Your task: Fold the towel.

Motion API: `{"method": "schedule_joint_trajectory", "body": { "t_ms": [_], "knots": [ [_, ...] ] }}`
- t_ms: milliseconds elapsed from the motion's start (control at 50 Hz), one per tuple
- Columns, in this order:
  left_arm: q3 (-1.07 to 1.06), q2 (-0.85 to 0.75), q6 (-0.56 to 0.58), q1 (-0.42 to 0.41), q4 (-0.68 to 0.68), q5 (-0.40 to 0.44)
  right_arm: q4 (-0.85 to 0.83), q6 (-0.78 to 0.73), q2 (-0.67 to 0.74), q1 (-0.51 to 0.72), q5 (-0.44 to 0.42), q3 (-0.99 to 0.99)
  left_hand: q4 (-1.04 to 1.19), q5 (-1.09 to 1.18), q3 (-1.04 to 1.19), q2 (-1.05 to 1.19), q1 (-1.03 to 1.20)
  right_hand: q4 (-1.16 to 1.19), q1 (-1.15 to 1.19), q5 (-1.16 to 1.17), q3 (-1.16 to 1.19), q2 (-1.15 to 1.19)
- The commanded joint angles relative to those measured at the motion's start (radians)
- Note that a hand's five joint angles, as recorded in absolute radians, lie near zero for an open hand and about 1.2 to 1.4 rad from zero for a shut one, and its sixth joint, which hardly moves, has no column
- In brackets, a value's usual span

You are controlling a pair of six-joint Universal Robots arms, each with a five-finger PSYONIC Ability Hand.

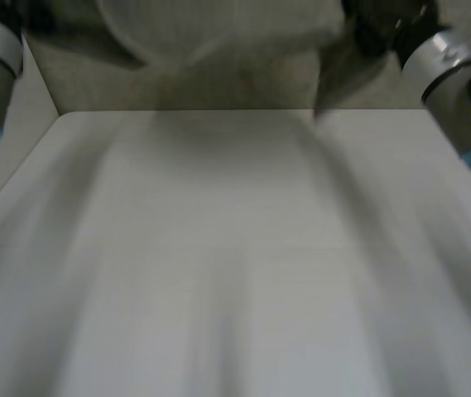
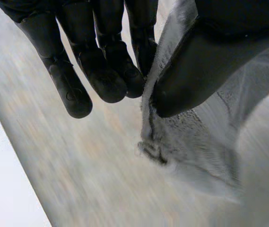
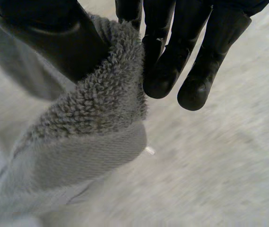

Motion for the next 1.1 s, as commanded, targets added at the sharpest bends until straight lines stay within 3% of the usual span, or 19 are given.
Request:
{"method": "schedule_joint_trajectory", "body": {
  "t_ms": [20, 140, 180, 260, 300, 420, 520, 640, 740, 780, 860, 880, 900, 920, 940, 1020, 1100],
  "knots": [
    [-0.294, -0.003, 0.005, 0.039, 0.035, 0.094, -0.01, -0.047, 0.093, 0.009, -0.022, 0.118, 0.004, 0.02, 0.01, 0.008, 0.038, 0.052, 0.077, 0.055, 0.051, 0.091],
    [-0.543, -0.013, 0.1, 0.041, 0.094, 0.174, -0.002, -0.11, 0.217, 0.01, -0.011, 0.194, 0.004, 0.02, 0.01, 0.008, 0.038, 0.052, 0.077, 0.055, 0.051, 0.091],
    [-0.64, -0.013, 0.225, 0.041, 0.099, 0.197, 0.01, -0.195, 0.257, 0.01, -0.005, 0.237, 0.004, 0.02, 0.01, 0.008, 0.038, 0.052, 0.077, 0.055, 0.051, 0.091],
    [-0.717, 0.004, 0.35, 0.043, 0.094, 0.214, 0.008, -0.289, 0.245, 0.001, 0.006, 0.3, 0.004, 0.02, 0.01, 0.008, 0.038, 0.052, 0.077, 0.055, 0.051, 0.091],
    [-0.759, 0.046, 0.425, 0.05, 0.093, 0.221, 0.001, -0.333, 0.173, -0.005, 0.001, 0.363, 0.004, 0.02, 0.01, 0.008, 0.038, 0.052, 0.077, 0.055, 0.051, 0.091],
    [-0.776, 0.123, 0.413, 0.064, 0.078, 0.221, 0.004, -0.335, 0.042, -0.025, -0.002, 0.445, 0.004, 0.02, 0.01, 0.008, 0.038, 0.052, 0.077, 0.055, 0.051, 0.091],
    [-0.793, 0.215, 0.341, 0.07, -0.019, 0.224, 0.017, -0.35, -0.108, -0.037, -0.017, 0.562, 0.004, 0.02, 0.01, 0.008, 0.038, 0.052, 0.077, 0.055, 0.051, 0.091],
    [-0.857, 0.289, 0.324, 0.089, -0.074, 0.257, 0.102, -0.415, -0.159, -0.041, -0.034, 0.633, 0.004, 0.02, 0.01, 0.008, 0.038, 0.052, 0.077, 0.055, 0.051, 0.091],
    [-0.955, 0.382, 0.321, 0.098, -0.094, 0.3, 0.298, -0.602, -0.167, -0.074, -0.051, 0.652, 0.004, 0.02, 0.01, 0.008, 0.038, 0.052, 0.077, 0.055, 0.051, 0.091],
    [-1.019, 0.439, 0.321, 0.098, -0.094, 0.323, 0.449, -0.759, -0.16, -0.119, -0.036, 0.652, 0.004, 0.02, 0.01, 0.008, 0.038, 0.052, 0.077, 0.055, 0.051, 0.091],
    [-1.072, 0.482, 0.321, 0.102, -0.093, 0.335, 0.564, -0.855, -0.159, -0.163, -0.042, 0.644, 0.004, 0.02, 0.01, 0.008, 0.038, 0.052, 0.077, 0.055, 0.051, 0.091],
    [-1.092, 0.499, 0.324, 0.104, -0.093, 0.336, 0.577, -0.851, -0.16, -0.172, -0.042, 0.638, 0.004, 0.02, 0.01, 0.008, 0.038, -0.08, -0.055, -0.077, -0.082, -0.042],
    [-1.107, 0.508, 0.327, 0.104, -0.091, 0.338, 0.573, -0.832, -0.162, -0.174, -0.043, 0.635, 0.004, 0.02, 0.01, 0.008, 0.038, -0.416, -0.391, -0.413, -0.417, -0.378],
    [-1.107, 0.508, 0.327, 0.104, -0.091, 0.338, 0.573, -0.832, -0.162, -0.174, -0.043, 0.635, 0.004, 0.02, 0.01, 0.008, 0.038, -0.419, -0.394, -0.416, -0.421, -0.381],
    [-1.119, 0.513, 0.329, 0.104, -0.091, 0.338, 0.567, -0.811, -0.166, -0.174, -0.049, 0.633, 0.004, 0.02, 0.01, 0.008, 0.038, -0.62, -0.595, -0.617, -0.621, -0.582],
    [-1.127, 0.514, 0.329, 0.104, -0.091, 0.338, 0.567, -0.752, -0.179, -0.174, -0.06, 0.612, 0.004, 0.02, 0.01, 0.008, 0.038, -0.704, -0.679, -0.701, -0.706, -0.666],
    [-1.125, 0.514, 0.329, 0.105, -0.091, 0.338, 0.57, -0.599, -0.214, -0.162, -0.088, 0.56, 0.004, 0.02, 0.01, 0.008, 0.038, -0.941, -0.916, -0.938, -0.943, -0.903]
  ]
}}
